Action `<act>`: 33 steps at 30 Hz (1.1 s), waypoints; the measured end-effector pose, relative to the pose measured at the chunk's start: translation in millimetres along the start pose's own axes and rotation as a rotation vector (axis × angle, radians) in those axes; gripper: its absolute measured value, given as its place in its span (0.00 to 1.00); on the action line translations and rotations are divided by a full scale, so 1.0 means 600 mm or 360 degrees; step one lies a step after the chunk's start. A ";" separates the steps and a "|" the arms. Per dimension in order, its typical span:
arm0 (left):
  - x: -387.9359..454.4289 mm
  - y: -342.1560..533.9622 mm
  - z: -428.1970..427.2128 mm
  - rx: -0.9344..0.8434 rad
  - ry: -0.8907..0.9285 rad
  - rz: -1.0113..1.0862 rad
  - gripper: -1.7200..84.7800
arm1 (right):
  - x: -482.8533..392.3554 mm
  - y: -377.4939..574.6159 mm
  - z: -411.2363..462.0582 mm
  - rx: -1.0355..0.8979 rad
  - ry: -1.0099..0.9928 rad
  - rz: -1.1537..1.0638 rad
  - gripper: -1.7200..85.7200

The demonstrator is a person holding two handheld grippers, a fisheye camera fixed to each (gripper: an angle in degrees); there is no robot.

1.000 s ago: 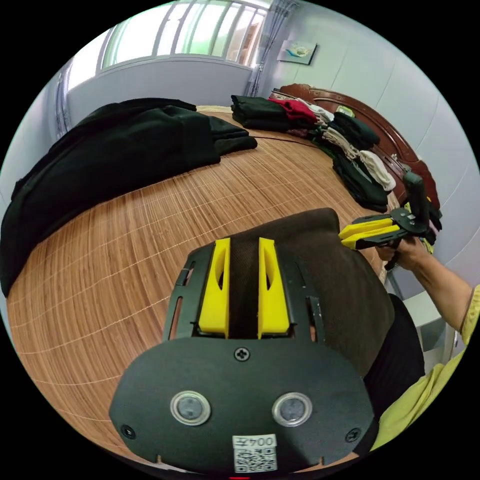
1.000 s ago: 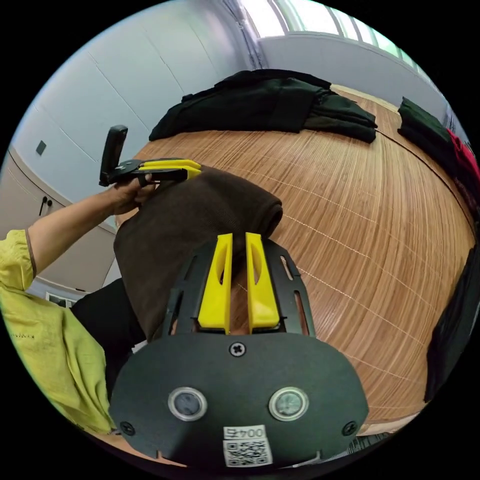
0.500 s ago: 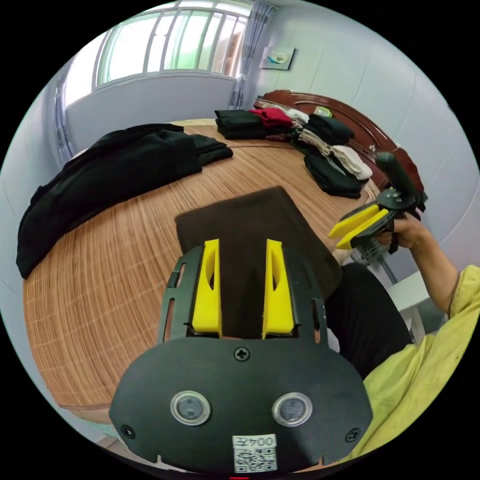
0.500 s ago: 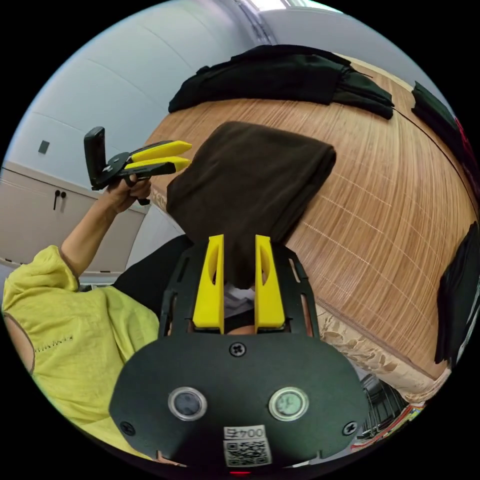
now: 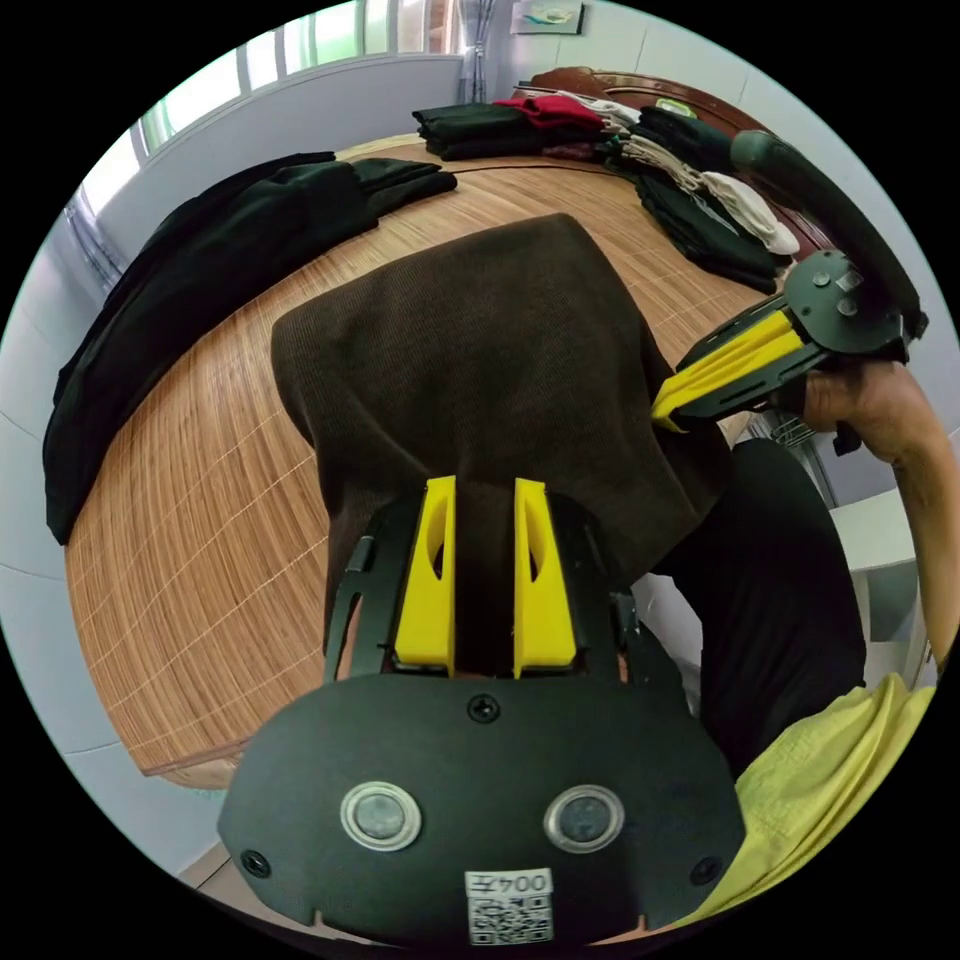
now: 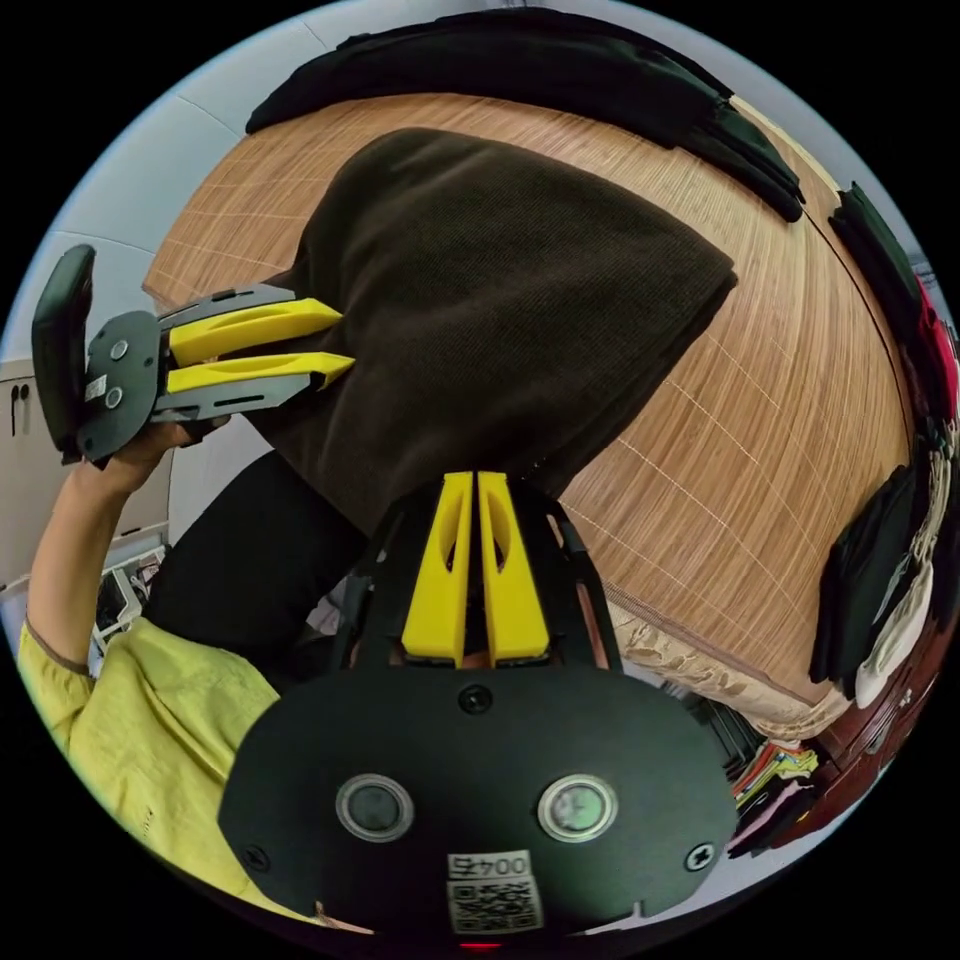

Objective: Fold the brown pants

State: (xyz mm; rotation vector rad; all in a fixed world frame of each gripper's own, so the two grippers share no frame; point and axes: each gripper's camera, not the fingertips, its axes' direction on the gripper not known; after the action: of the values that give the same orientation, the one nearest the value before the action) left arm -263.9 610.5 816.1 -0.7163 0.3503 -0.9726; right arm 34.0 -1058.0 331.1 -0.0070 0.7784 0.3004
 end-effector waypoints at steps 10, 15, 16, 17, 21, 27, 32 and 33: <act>0.041 -0.080 -0.014 -0.0235 -0.0049 -0.0084 0.12 | -0.034 -0.042 0.006 -0.0134 0.0099 -0.0110 0.01; 0.061 -0.085 -0.016 -0.0211 -0.0101 -0.0107 0.12 | -0.021 -0.041 0.008 -0.0098 0.0009 -0.0130 0.01; 0.063 -0.086 -0.016 -0.0204 -0.0105 -0.0108 0.12 | -0.015 -0.037 0.008 -0.0076 -0.0024 -0.0133 0.01; 0.064 -0.087 -0.015 -0.0203 -0.0101 -0.0109 0.12 | -0.011 -0.032 0.008 -0.0046 -0.0048 -0.0143 0.01; 0.063 -0.092 -0.011 -0.0210 -0.0082 -0.0086 0.12 | 0.002 -0.013 0.011 0.0076 -0.0109 -0.0086 0.01; 0.051 -0.083 -0.001 -0.0154 -0.0029 -0.0076 0.13 | 0.007 0.002 0.014 0.0132 -0.0063 -0.0026 0.01; 0.031 -0.070 0.014 -0.0104 0.0035 -0.0046 0.13 | 0.017 -0.015 0.015 -0.0045 -0.0014 -0.0070 0.01; 0.028 -0.069 0.016 -0.0101 0.0046 -0.0045 0.13 | 0.019 -0.016 0.015 -0.0065 -0.0016 -0.0084 0.01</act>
State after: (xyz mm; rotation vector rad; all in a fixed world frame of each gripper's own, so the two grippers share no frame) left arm -275.5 585.0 852.4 -0.7674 0.3987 -1.0030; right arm 50.7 -1063.3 328.6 -0.0644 0.7608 0.2662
